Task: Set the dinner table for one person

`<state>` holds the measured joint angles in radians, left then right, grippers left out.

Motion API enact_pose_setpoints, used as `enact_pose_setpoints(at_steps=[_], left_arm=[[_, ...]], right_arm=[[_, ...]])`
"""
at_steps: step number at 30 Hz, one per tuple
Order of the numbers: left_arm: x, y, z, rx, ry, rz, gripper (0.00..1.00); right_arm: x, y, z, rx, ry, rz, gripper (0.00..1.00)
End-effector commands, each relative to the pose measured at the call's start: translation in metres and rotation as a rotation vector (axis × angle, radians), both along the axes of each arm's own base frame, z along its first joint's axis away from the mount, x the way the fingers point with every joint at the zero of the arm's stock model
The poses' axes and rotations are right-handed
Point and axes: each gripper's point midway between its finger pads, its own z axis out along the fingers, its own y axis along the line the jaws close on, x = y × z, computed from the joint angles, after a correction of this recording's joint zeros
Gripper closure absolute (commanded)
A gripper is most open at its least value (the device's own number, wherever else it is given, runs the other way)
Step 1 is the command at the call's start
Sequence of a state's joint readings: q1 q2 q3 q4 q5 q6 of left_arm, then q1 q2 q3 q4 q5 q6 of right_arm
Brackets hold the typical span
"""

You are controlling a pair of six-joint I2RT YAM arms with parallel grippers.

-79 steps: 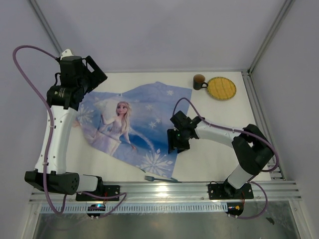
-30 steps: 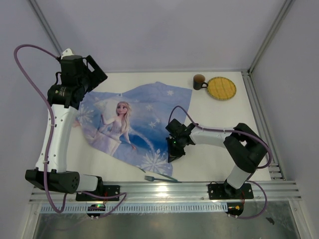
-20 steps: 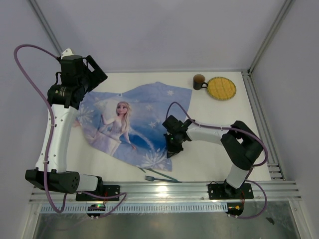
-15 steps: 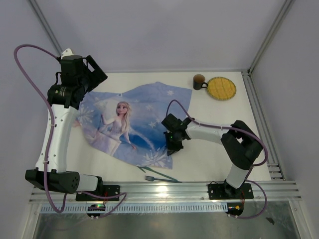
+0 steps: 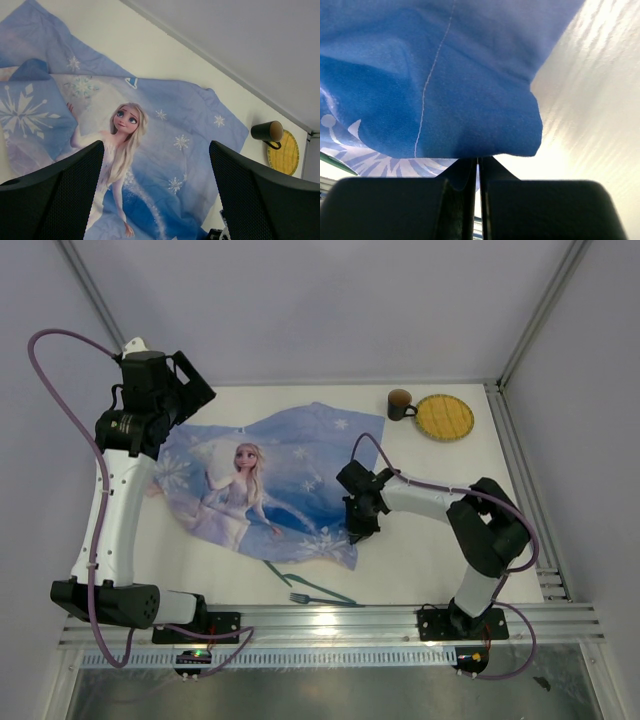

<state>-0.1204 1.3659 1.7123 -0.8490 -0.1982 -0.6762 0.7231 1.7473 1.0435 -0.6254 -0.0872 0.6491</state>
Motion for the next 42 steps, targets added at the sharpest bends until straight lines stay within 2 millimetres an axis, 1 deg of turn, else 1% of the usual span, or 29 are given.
enact_pose_setpoints(at_steps=[1,9,10,11,14,16,19,25,31,32,36,39,42], left_arm=[[0.002,-0.002,0.012,-0.004,-0.047,-0.013,0.12],[0.003,-0.002,0.009,-0.009,-0.045,-0.010,0.12],[0.004,-0.003,0.008,-0.011,-0.043,-0.010,0.12],[0.004,-0.003,0.007,-0.012,-0.043,-0.010,0.12],[0.005,-0.003,0.007,-0.012,-0.045,-0.010,0.12],[0.004,-0.003,0.007,-0.012,-0.043,-0.010,0.11],[0.005,-0.003,0.007,-0.012,-0.045,-0.010,0.12],[0.007,-0.004,0.005,-0.016,-0.045,-0.011,0.12],[0.009,-0.005,-0.002,-0.021,-0.034,-0.013,0.12],[0.009,-0.005,-0.002,-0.023,-0.034,-0.014,0.12],[0.009,-0.005,-0.003,-0.021,-0.033,-0.010,0.12],[0.008,-0.004,-0.004,-0.020,-0.033,-0.008,0.12],[0.008,-0.005,-0.005,-0.022,-0.033,-0.011,0.12]], right_arm=[[0.008,-0.015,0.007,-0.032,-0.033,-0.025,0.97],[0.015,-0.028,0.007,-0.091,-0.034,-0.072,0.97],[0.020,-0.032,0.008,-0.114,-0.051,-0.086,0.97],[0.020,-0.036,0.008,-0.131,-0.046,-0.106,0.97],[0.030,-0.058,0.011,-0.177,-0.062,-0.205,0.97],[0.032,-0.070,0.014,-0.165,-0.066,-0.262,0.97],[0.041,-0.083,0.017,-0.135,-0.075,-0.326,0.97],[0.037,-0.106,0.017,-0.217,-0.080,-0.362,0.97],[0.029,-0.111,0.013,-0.229,-0.060,-0.387,0.97],[0.030,-0.120,0.015,-0.268,-0.081,-0.409,0.97],[0.025,-0.138,0.019,-0.305,-0.098,-0.485,0.97],[0.026,-0.142,0.021,-0.300,-0.103,-0.529,0.97],[0.030,-0.132,0.023,-0.255,-0.088,-0.499,0.97]])
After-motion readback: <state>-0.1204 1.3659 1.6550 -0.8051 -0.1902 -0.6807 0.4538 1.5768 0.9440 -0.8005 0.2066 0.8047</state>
